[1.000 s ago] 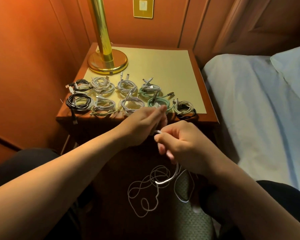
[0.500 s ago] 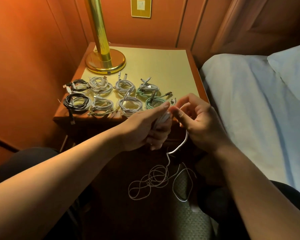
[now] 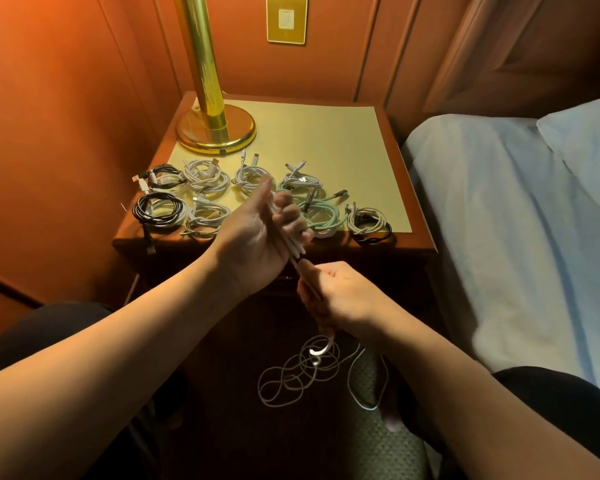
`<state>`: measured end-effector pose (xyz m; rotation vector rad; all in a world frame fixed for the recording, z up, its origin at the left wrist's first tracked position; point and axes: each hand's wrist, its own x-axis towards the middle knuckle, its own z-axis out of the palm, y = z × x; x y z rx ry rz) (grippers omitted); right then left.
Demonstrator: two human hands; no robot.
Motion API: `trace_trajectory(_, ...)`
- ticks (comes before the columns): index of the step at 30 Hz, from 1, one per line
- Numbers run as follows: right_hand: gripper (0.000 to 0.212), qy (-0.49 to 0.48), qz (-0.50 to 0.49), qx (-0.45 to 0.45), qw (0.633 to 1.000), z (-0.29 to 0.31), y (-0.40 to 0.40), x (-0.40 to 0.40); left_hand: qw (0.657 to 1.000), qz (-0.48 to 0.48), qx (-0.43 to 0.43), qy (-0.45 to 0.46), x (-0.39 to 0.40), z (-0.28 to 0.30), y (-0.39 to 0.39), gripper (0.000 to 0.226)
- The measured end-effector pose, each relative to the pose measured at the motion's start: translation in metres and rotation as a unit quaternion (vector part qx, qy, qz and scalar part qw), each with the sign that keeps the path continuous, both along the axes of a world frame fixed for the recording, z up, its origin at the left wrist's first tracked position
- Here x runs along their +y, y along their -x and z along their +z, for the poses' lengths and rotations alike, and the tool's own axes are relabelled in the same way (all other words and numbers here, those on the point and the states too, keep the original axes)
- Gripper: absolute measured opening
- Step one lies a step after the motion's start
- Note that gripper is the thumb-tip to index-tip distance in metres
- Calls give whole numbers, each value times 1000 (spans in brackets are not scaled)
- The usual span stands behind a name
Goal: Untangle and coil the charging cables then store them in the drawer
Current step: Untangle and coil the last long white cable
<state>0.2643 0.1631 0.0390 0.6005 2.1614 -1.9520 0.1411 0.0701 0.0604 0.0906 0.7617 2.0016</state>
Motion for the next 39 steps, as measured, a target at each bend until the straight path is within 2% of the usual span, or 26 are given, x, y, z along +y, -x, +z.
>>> trace_trajectory(2,55,-47,27,-26,998,6,-4,-3,997,39,39,58,0,-2,6,47)
trace_trajectory(5,56,-140,63,-32,988,18,-13,-9,969,41,196,145,-5,-6,16,47)
trace_trajectory(7,56,-181,60,-3,982,27,-19,-12,935,5,302,184,-10,-8,20,49)
trace_trajectory(10,53,-203,12,86,975,35,-26,-12,868,-68,431,240,-14,-9,19,54)
trace_trajectory(13,43,-221,-22,175,959,37,-28,-5,816,-185,483,259,-16,-6,11,57)
trace_trajectory(14,40,-239,-27,199,950,35,-28,-1,817,-227,471,245,-16,-6,6,58)
trace_trajectory(16,37,-281,-42,233,930,33,-28,9,848,-278,404,200,-15,-8,-2,61)
trace_trajectory(18,28,-310,-72,254,913,32,-27,17,876,-295,343,167,-12,-10,-7,65)
trace_trajectory(20,17,-304,-106,255,912,28,-24,23,889,-306,308,149,-8,-10,-10,69)
trace_trajectory(24,22,-205,-133,214,946,14,-15,28,915,-328,221,86,-7,-9,-13,61)
trace_trajectory(26,25,-98,-163,157,969,8,-8,27,925,-337,172,33,-6,-7,-14,56)
trace_trajectory(28,39,21,-199,91,975,7,-1,23,935,-332,123,-28,-4,-6,-16,55)
trace_trajectory(30,58,48,-194,45,979,4,3,21,947,-304,72,-81,-2,-4,-18,56)
trace_trajectory(32,55,31,-157,11,987,2,4,15,961,-256,35,-98,-2,-2,-18,56)
trace_trajectory(36,59,35,-82,-53,995,7,0,5,995,-81,-17,-49,-1,5,-16,54)
trace_trajectory(39,63,7,18,-113,993,16,-9,3,999,30,-33,-9,2,7,-7,53)
